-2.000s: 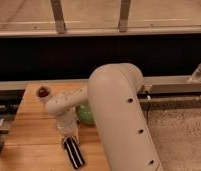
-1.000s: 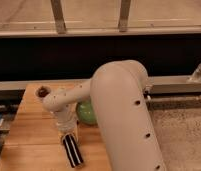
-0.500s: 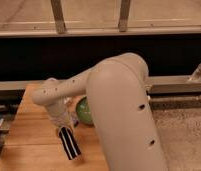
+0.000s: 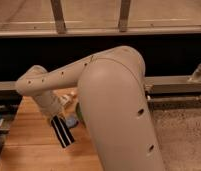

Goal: Place the eraser on the white sponge

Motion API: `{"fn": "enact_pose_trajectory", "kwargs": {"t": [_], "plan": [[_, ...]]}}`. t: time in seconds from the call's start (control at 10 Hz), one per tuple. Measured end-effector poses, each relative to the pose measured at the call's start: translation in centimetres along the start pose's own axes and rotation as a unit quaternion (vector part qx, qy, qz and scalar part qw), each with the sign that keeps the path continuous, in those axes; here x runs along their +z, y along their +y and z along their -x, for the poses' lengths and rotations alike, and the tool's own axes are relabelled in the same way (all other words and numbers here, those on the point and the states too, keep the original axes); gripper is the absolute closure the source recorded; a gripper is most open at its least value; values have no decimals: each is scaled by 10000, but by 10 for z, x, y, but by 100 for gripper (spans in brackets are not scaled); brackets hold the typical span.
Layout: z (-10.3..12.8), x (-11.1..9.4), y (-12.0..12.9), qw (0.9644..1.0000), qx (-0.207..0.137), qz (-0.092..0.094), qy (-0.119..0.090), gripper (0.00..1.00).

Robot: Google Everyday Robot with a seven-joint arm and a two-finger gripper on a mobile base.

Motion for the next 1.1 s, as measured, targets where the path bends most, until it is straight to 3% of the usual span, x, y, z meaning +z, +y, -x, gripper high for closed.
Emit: {"fn": "enact_pose_trajectory", "kwargs": {"t": [0.2,0.6,1.1], "plan": [[21,12,8,9998,-87,-16,-205,100],[53,15,11,9988,-100,-44,-485,100],[59,16,8,9989,-51,-40,-472,100]]}}
